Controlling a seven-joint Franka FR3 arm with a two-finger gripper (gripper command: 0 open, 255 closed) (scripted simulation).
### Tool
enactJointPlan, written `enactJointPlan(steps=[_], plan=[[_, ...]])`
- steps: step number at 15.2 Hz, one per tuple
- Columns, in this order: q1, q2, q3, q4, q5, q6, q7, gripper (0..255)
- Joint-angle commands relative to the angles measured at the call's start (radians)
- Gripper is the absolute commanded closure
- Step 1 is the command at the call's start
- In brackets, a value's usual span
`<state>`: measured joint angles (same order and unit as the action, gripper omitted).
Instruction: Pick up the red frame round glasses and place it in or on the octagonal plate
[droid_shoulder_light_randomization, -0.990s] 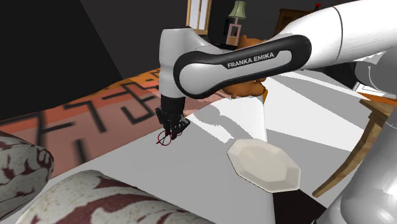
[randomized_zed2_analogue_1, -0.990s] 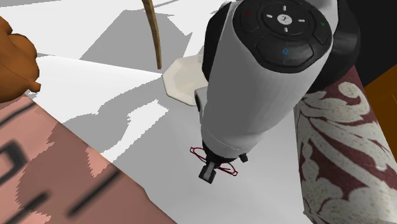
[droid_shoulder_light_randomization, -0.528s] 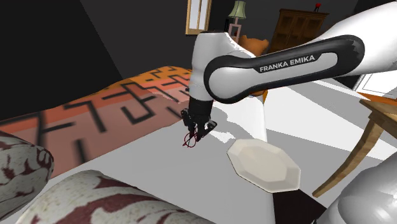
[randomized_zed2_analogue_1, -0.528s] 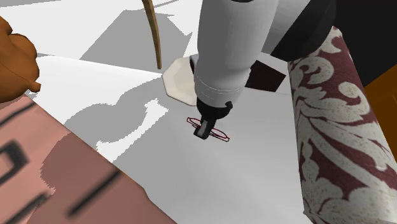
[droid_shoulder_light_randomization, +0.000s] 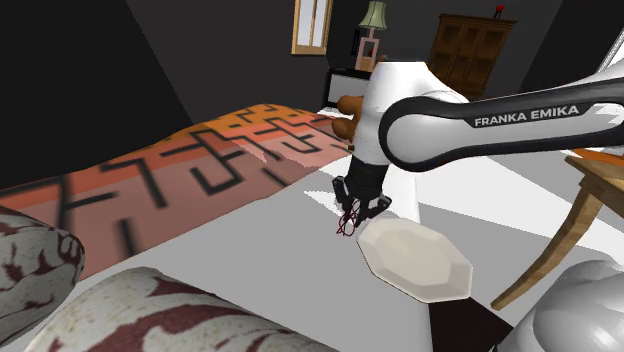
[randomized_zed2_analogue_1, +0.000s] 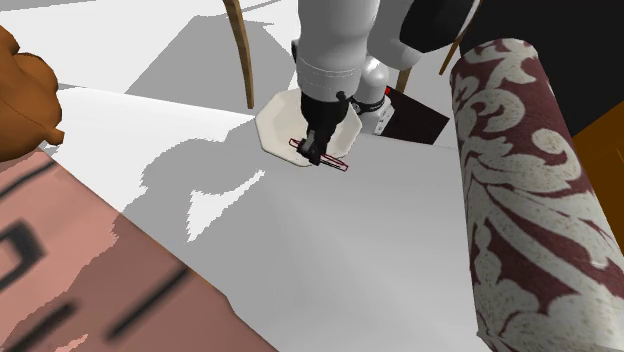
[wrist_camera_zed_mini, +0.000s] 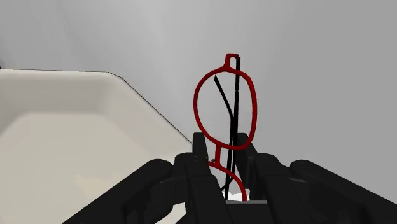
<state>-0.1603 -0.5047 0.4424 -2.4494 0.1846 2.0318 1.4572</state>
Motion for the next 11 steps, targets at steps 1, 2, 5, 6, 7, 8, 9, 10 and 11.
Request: enactJointPlan(steps=[1,2,5,6,7,8,9,10,11], plan=[[0.006,-0.075,-0.045,-0.068,0.010,-0.010,-0.052,255],[0.008,-0.110,-0.066,-0.097,0.010,-0.019,-0.074,255],[0.008,-0.214,-0.128,-0.176,0.003,-0.049,-0.138,255],[0.006,-0.249,-0.149,-0.201,-0.004,-0.060,-0.159,255],[0.003,-0.283,-0.171,-0.225,-0.011,-0.072,-0.180,255],[-0.001,-0.317,-0.193,-0.247,-0.020,-0.085,-0.200,255],[-0.007,-0.351,-0.215,-0.269,-0.031,-0.099,-0.222,255],[-0.013,-0.384,-0.237,-0.289,-0.043,-0.113,-0.243,255],[-0.021,-0.417,-0.260,-0.308,-0.057,-0.128,-0.265,255]])
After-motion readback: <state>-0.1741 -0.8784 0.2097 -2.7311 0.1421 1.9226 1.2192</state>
